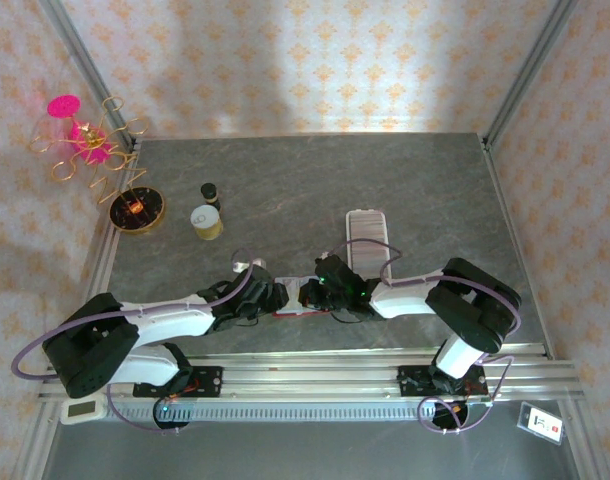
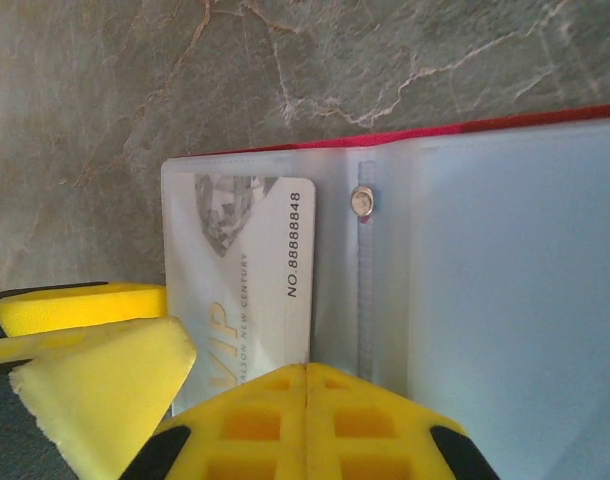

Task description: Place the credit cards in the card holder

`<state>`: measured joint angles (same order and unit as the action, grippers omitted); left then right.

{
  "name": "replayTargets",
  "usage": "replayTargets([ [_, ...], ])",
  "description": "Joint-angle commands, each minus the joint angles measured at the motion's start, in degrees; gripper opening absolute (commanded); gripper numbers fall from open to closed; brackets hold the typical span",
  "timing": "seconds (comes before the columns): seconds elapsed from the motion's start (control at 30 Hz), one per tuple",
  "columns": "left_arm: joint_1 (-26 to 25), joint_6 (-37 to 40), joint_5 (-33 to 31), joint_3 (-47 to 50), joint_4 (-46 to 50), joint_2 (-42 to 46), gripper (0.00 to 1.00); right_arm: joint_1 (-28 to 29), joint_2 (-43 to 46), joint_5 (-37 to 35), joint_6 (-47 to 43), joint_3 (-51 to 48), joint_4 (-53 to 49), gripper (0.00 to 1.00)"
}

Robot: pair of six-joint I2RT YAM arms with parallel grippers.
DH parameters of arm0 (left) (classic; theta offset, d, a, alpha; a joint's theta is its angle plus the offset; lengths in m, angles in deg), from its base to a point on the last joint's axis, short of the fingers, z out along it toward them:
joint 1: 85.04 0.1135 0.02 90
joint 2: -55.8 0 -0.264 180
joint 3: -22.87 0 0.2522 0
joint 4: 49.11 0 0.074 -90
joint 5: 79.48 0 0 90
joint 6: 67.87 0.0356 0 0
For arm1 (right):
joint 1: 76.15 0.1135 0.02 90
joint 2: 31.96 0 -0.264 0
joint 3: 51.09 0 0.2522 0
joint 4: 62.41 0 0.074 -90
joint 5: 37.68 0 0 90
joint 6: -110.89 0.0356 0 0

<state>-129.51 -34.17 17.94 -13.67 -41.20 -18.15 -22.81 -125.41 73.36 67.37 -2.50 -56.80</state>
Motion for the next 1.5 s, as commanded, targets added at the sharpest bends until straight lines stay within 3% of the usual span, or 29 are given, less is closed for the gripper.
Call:
replayTargets([
  [0.0, -0.4, -2.4, 6.5, 0.8, -6.9, 0.3, 0.46, 0.4, -0.7, -0.2, 0.5, -1.0, 1.7, 0.00],
  [0.37, -0.3, -2.5, 4.8, 1.2, -6.5, 3.8, 0.45, 0.5, 0.0, -0.3, 1.0, -1.7, 2.6, 0.00],
  [0.73, -0.3, -2.5, 2.6, 1.3, -5.5, 5.2, 0.28, 0.5, 1.4, -0.1, 1.4, -2.1, 4.1, 0.00],
  [0.93, -0.3, 0.0, -1.1, 0.1, 1.6, 6.5, 0.11, 0.5, 3.2, -1.2, 1.1, -1.5, 2.6, 0.00],
  [1.03, -0.2, 2.1, -3.5, -0.3, 5.8, 7.4, 0.07, 0.7, 6.3, -4.9, 0.5, -0.8, -1.0, 0.08],
  [1.2, -0.2, 5.6, -7.9, -2.7, 14.3, 8.5, 0.06, 0.8, 13.6, -12.7, -1.0, 0.2, -10.5, 0.30],
  [1.33, -0.2, 7.0, -8.0, -3.9, 16.3, 9.7, 0.06, 0.8, 15.5, -19.1, -3.3, 2.2, -20.0, 0.36],
  [1.47, -0.2, 7.4, -7.4, -4.4, 17.2, 10.5, 0.06, 0.8, 14.6, -20.8, -4.2, 3.1, -23.2, 0.38],
])
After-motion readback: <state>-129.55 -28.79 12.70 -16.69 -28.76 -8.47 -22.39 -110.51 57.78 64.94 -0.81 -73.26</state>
